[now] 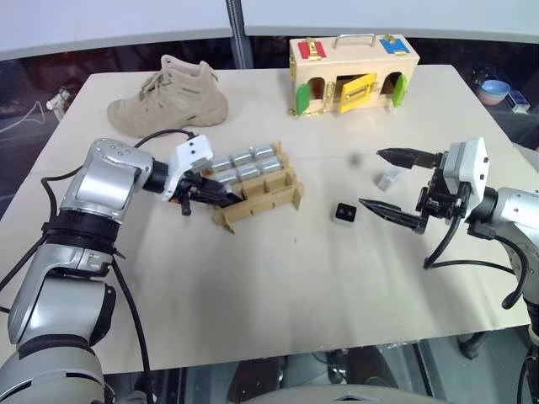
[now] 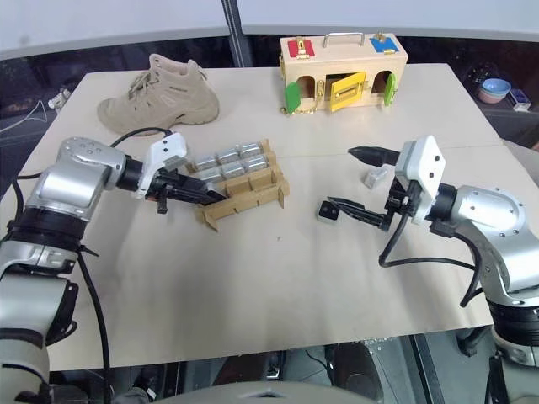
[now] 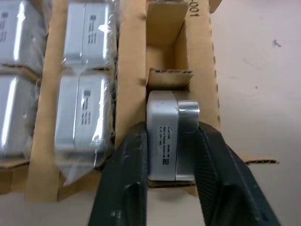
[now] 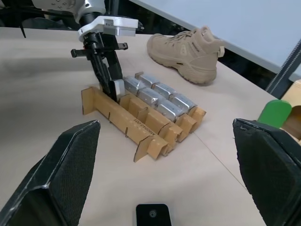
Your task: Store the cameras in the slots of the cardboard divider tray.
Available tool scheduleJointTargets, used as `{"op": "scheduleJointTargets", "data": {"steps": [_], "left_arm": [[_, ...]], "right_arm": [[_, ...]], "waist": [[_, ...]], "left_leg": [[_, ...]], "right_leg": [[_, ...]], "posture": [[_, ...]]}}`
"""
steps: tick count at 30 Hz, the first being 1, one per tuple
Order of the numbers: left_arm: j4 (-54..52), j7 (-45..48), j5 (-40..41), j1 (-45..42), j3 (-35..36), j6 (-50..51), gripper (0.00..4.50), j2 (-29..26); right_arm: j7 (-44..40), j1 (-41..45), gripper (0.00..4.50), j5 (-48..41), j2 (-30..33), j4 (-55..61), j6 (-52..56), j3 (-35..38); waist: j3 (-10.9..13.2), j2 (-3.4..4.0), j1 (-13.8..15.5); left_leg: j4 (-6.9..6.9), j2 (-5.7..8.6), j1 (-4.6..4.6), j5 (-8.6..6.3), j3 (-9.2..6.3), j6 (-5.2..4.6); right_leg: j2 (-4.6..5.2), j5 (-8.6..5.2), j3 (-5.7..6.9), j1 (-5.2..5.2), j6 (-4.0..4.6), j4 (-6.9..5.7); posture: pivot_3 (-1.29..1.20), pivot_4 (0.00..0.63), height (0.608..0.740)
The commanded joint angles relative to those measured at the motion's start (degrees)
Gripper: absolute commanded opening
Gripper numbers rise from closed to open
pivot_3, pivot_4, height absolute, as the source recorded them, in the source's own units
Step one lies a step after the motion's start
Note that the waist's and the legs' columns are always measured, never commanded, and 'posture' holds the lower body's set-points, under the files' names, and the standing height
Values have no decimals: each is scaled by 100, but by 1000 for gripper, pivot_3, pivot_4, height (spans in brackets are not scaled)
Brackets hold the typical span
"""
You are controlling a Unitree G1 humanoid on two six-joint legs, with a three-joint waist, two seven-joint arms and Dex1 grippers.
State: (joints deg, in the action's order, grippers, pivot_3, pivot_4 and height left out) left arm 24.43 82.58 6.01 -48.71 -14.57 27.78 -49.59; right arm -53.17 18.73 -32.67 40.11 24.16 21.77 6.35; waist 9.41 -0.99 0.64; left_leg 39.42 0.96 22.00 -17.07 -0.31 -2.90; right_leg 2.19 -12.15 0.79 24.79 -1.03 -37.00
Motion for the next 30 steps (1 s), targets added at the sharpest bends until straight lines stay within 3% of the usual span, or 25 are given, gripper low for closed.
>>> {"op": "scheduleJointTargets", "data": {"steps": [1,6,9,14,20,24,30], "left_arm": [[-579,60,812,-215,741,664,2867,92],[-1735,-76,2000,436,1955,1725,2867,-161],[-2739,-886,2391,1336,2921,1566,2867,221],[-4405,-1044,3358,3298,3916,1512,2867,660],[-4914,-934,3697,4379,4314,1099,2867,486],[-4875,-1000,3784,4605,4395,924,2867,343],[-4926,-1166,3916,4717,4333,836,2867,267]], "right_arm": [[260,-184,4500,77,-7,410,-21,80],[1130,-462,4500,325,-111,695,584,-48],[2145,-440,4500,751,-336,905,1242,-159],[4108,244,4500,1300,-1447,442,2820,-280],[5609,1192,4500,1802,-2822,-630,3806,-28],[6443,1763,4500,2227,-3320,-1274,4104,276],[7031,2197,4500,2448,-3861,-1660,4332,762]], "waist": [[3,-6,7],[3,-7,-67],[-3,3,-130],[-4,-9,-168],[-5,-4,-51],[-3,1,-65],[-3,3,-146]], "left_leg": [[2,-1,4,0,-5,0],[14,-2,26,0,-11,1],[9,-4,21,1,-10,2],[9,-2,5,7,5,14],[5,11,-3,21,-3,38],[5,18,-5,24,-3,39],[-7,19,-2,24,-4,39]], "right_leg": [[2,0,-1,1,0,0],[13,0,-3,18,0,-4],[31,0,-8,23,0,-9],[39,0,-27,31,2,-41],[46,1,-27,37,13,-74],[46,7,-25,37,21,-77],[42,7,-23,41,19,-69]], "posture": [[0,150,740],[0,150,740],[0,150,740],[0,150,740],[0,150,740],[0,150,740],[0,150,740]]}}
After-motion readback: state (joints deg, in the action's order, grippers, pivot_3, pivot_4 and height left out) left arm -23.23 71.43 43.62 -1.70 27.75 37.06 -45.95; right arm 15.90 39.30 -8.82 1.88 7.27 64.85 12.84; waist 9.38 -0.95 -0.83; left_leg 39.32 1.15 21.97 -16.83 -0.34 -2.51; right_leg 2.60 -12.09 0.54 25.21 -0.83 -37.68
